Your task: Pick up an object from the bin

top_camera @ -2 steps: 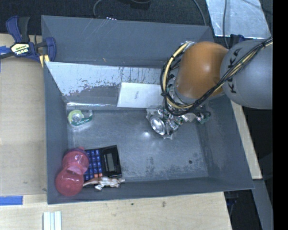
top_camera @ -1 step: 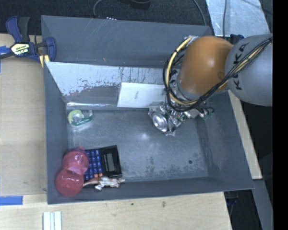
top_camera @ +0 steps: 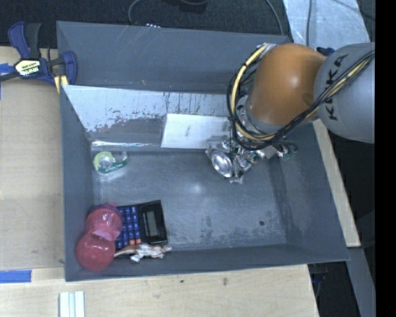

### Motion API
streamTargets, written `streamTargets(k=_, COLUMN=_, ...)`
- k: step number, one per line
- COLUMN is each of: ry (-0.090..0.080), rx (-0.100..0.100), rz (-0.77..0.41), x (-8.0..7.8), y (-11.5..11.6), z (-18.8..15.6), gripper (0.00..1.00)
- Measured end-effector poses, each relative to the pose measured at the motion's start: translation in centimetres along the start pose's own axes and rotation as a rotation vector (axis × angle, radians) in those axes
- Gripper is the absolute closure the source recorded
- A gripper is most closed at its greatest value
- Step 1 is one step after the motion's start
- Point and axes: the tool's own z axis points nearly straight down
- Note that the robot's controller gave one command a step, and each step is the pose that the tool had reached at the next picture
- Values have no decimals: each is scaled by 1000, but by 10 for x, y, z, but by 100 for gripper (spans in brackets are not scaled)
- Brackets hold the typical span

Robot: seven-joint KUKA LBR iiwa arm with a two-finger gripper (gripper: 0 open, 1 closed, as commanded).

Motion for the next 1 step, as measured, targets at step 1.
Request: streamTargets(k=1, ry=-3, rx=2, rz=1, x=-1, y=-1, z=-5, gripper=100)
